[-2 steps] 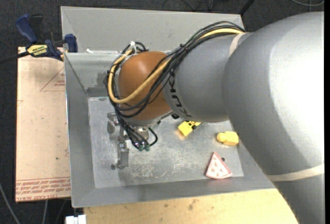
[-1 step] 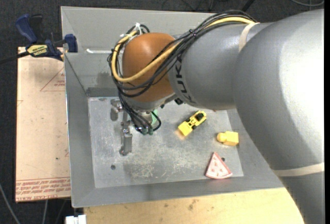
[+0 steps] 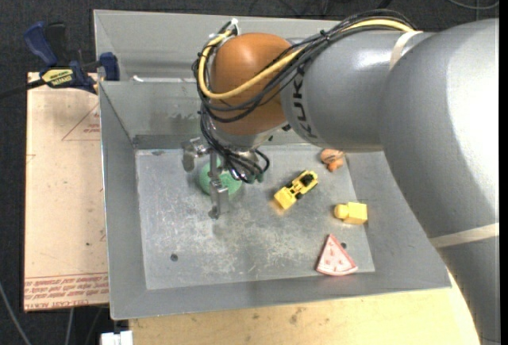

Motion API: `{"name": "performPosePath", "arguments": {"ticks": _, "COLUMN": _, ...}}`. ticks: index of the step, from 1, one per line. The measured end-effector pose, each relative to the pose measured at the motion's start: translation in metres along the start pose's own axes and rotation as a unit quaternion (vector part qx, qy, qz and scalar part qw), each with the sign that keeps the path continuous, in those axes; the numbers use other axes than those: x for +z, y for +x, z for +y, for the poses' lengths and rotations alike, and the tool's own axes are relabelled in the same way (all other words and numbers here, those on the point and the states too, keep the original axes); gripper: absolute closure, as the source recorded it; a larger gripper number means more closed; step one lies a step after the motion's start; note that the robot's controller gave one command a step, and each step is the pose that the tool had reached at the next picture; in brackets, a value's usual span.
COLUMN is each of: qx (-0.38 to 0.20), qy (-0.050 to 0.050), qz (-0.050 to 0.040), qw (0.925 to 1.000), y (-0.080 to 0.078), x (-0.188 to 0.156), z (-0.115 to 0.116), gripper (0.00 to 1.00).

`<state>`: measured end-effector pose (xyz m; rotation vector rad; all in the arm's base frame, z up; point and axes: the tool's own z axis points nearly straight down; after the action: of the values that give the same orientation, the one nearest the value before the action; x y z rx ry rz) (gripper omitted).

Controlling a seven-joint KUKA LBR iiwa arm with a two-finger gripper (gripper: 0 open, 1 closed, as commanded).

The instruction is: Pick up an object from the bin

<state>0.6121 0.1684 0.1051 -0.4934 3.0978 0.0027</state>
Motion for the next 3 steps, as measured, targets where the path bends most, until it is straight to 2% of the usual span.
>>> {"name": "performPosePath", "arguments": {"ticks": 1, "qx": 0.157, "qy": 0.000, "qz": 0.0009, "qw": 0.9876, "y": 0.005, "x": 0.023, "z": -0.033, "gripper": 0.00}}
{"name": "performPosePath", "arguments": {"ticks": 2, "qx": 0.014, "qy": 0.000, "qz": 0.0002, "qw": 0.9999, "y": -0.002, "x": 0.035, "z": -0.048, "gripper": 1.00}}
{"name": "performPosePath", "arguments": {"ticks": 3, "qx": 0.014, "qy": 0.000, "qz": 0.0003, "qw": 0.9999, "y": -0.002, "x": 0.035, "z": -0.048, "gripper": 1.00}}
